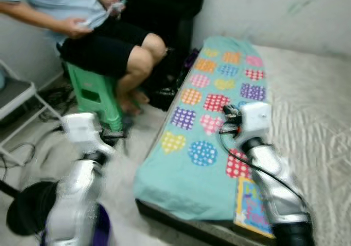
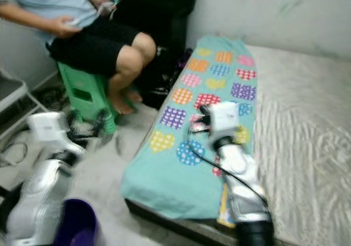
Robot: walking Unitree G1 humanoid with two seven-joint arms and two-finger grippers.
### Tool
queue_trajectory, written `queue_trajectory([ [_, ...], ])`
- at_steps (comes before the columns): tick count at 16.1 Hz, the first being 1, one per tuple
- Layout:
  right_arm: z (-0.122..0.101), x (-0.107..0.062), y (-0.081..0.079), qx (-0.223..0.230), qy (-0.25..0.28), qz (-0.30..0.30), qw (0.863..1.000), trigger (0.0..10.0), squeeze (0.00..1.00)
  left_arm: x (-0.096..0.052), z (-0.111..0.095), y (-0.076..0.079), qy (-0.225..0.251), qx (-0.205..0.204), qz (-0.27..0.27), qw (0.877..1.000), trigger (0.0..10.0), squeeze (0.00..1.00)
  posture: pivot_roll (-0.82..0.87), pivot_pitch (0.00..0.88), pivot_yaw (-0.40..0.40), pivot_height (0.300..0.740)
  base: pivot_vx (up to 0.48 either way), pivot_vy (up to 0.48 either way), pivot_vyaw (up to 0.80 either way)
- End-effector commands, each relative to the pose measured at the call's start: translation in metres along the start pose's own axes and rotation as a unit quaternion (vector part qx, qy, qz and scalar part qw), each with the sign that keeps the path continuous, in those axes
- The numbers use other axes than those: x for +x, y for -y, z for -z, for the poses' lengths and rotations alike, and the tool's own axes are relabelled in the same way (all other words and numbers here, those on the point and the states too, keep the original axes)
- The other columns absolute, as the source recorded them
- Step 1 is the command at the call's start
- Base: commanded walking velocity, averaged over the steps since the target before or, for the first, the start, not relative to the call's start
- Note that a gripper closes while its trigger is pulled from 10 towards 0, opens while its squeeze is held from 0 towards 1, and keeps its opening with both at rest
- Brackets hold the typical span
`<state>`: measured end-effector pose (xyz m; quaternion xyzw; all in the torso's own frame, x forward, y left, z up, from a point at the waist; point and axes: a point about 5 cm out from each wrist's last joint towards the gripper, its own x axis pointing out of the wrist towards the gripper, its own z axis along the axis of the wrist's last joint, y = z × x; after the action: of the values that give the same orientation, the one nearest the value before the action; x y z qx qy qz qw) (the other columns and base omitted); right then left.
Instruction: Clean up the room
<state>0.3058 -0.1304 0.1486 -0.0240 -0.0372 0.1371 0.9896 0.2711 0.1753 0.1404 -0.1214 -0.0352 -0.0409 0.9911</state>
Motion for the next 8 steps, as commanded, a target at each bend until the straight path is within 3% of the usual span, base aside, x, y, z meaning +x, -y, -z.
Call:
queue_trajectory([
  [1,0.0008,-0.0006,0.0054,-0.008,-0.002,0.009,1.0,10.0,0.0,0.0014,-0.0019,0.0035,0.007,0.004,0.003,1.0,10.0,0.0,-0.06,0.0,0.009,0.74,0.0,0.0,0.52],
  [8,0.0003,0.0022,0.0059,-0.011,0.001,0.008,1.0,10.0,0.0,0.0025,0.0008,-0.0005,0.004,0.005,-0.023,1.0,10.0,0.0,-0.06,0.0,0.001,0.74,0.0,0.0,0.53],
])
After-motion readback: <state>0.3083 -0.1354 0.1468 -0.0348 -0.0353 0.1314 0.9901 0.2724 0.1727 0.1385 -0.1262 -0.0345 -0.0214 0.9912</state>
